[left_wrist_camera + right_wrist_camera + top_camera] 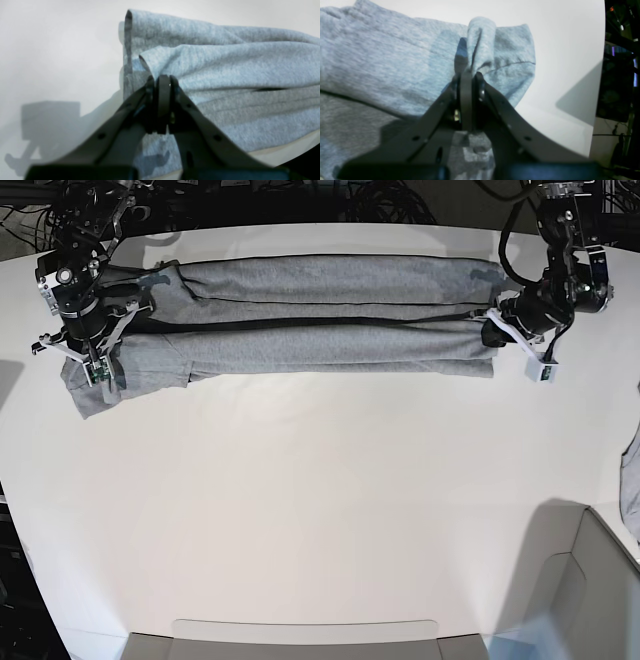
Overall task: Fold the T-shirt properly
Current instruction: 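Lower the hem onto the folded shirt and press it flat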
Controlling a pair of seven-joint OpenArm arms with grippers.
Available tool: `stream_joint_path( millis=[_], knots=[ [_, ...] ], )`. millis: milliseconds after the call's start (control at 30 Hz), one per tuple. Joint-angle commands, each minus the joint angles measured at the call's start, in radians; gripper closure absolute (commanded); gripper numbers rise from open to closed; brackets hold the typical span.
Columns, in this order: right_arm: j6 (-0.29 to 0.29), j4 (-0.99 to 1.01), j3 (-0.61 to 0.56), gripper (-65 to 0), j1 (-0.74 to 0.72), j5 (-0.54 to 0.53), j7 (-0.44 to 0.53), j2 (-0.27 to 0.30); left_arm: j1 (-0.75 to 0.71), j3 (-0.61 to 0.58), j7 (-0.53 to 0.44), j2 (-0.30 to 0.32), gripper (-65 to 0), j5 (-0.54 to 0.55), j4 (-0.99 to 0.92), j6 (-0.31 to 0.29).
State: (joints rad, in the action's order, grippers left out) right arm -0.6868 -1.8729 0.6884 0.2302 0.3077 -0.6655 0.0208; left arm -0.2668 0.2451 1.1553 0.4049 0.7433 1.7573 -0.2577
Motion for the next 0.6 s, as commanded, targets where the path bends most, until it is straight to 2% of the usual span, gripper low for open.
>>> stream_joint_path(
  millis=[0,200,567],
  knots=[
    [-0.011,-0.018,0.004,0.0,-0.009,0.005,0.016,-0.005,-0.010,0.010,-0.007,0.016,0.0,0.009,0.048,-0.004],
    [-0.011,-0.021,0.004,0.0,-0.009,0.015,0.016,-0.032,-0.027,0.010,0.038,0.016,0.0,0.009,0.100,-0.004],
    [-0.011,-0.043,0.006,0.0,0.067,0.014,0.016,-0.034,-0.075,0.010,0.041,0.016,0.0,0.006,0.100,-0.004]
  ],
)
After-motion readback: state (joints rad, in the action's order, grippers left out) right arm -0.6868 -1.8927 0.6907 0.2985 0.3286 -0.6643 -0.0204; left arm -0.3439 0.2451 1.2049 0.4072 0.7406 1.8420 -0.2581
